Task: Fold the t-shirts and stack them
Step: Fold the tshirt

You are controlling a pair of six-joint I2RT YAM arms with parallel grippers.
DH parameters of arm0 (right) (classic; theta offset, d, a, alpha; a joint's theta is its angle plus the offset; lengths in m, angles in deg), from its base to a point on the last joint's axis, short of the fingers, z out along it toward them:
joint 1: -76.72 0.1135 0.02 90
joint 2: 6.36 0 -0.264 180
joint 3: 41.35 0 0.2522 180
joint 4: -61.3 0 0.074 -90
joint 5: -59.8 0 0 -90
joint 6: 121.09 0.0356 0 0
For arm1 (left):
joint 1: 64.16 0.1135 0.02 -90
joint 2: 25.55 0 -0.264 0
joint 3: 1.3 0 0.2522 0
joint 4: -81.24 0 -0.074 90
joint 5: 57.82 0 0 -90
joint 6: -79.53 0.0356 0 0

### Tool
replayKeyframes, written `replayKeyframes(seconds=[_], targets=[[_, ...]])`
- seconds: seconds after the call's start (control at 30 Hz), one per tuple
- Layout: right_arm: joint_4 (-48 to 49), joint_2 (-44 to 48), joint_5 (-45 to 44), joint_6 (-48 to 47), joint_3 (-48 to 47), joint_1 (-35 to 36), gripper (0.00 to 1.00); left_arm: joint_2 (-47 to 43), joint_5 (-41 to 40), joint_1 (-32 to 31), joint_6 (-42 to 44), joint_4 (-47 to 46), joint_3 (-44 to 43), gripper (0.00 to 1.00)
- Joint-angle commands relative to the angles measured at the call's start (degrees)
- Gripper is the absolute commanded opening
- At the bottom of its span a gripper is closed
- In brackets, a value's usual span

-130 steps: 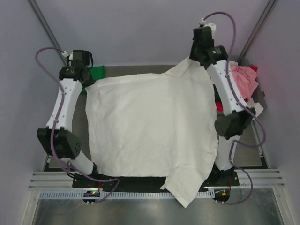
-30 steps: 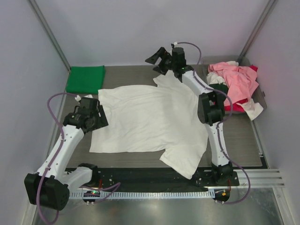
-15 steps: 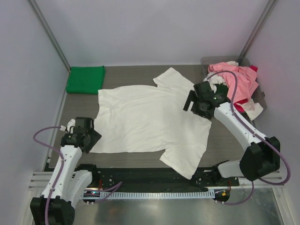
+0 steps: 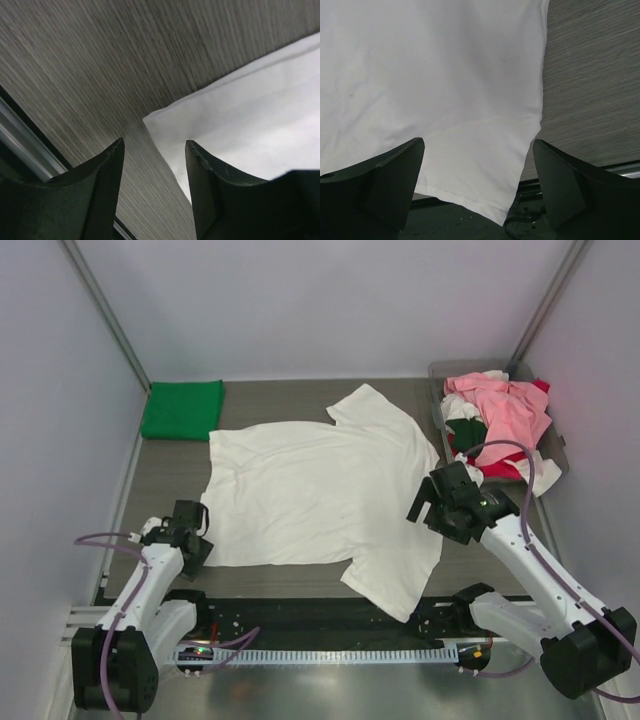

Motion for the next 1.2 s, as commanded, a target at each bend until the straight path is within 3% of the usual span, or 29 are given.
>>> replayKeyframes(seconds=[0.0, 0.23, 0.47, 0.57, 0.6, 0.63, 0.87, 1.0, 1.17], targets=[[-1.9, 1.7, 1.3, 1.1, 2.0, 0.8, 0.96, -0.1, -3.5, 0.2, -2.5, -4.0, 2.0, 0.52], [-1.4, 3.6, 3.8, 1.4, 4.9, 1.6, 0.96, 2.2, -4.6, 0.2, -1.1, -8.9, 2.4, 0.40], [-2.6, 5.4, 4.1, 2.7, 6.7, 3.1, 0.96, 6.1, -4.5, 0.2, -1.2, -12.0, 1.8, 0.40], [-3.5, 6.2, 4.2, 3.4, 6.6, 3.7, 0.96, 7.1, -3.8, 0.2, -1.0, -13.4, 1.9, 0.26], [-4.1, 6.4, 4.4, 3.7, 6.7, 3.8, 0.96, 7.2, -3.4, 0.2, -0.4, -14.6, 1.9, 0.08], [-4.2, 6.4, 4.6, 3.8, 6.8, 4.2, 0.96, 7.3, -3.0, 0.2, 0.2, -15.0, 1.7, 0.00], [-4.0, 3.8, 6.8, 8.8, 11.0, 12.1, 0.93, 1.3, -3.6, 0.2, 3.5, -8.6, -4.1, 0.00], [2.8, 0.6, 8.1, 10.7, 13.9, 16.2, 0.93, -2.1, -4.6, 0.3, 6.0, -4.7, -7.1, 0.00], [10.6, -10.4, 7.5, 7.8, 13.8, 16.2, 0.96, -4.4, -5.6, 0.4, 7.1, -1.7, -8.8, 0.00]])
